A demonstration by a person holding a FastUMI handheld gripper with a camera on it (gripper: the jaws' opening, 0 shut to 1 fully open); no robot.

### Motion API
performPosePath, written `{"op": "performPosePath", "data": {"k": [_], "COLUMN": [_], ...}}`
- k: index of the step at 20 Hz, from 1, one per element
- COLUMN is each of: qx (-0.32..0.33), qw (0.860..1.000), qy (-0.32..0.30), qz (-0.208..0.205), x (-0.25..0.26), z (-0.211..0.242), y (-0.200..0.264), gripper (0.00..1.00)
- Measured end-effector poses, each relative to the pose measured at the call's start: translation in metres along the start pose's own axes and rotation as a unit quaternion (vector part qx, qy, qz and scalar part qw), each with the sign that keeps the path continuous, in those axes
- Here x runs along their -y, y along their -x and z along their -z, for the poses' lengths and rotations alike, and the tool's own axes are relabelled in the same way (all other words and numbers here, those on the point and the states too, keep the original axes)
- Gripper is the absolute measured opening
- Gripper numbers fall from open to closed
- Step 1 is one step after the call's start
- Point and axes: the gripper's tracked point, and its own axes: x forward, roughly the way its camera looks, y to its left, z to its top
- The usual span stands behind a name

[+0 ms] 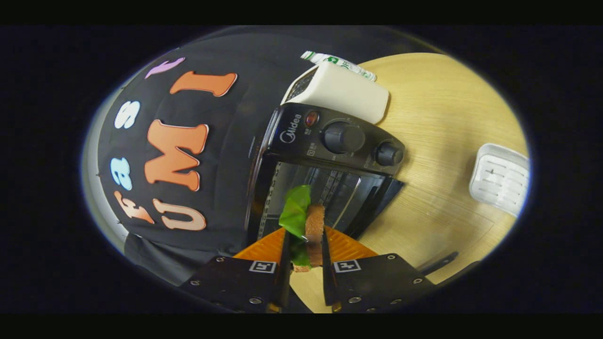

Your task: Open the toaster oven, put the food inside, and close the toaster oven door.

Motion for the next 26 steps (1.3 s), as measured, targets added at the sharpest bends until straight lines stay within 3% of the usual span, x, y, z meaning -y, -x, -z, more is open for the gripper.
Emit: {"op": "performPosePath", "data": {"k": [7, 10, 14, 15, 19, 26], "qx": [0.06, 0.069, 0.062, 0.06, 0.056, 0.04], "qw": [0.997, 0.996, 0.995, 0.995, 0.995, 0.995], "qy": [-0.051, -0.042, -0.037, -0.037, -0.035, -0.013], "qz": [0.011, 0.026, 0.064, 0.067, 0.071, 0.094], "x": [0.006, 0.008, 0.016, 0.017, 0.018, 0.03], "z": [0.004, 0.007, 0.013, 0.014, 0.016, 0.02], "y": [-0.03, -0.037, -0.041, -0.04, -0.041, -0.021], "gripper": [0.3, 0.34, 0.5, 0.64, 0.94, 0.98]}}
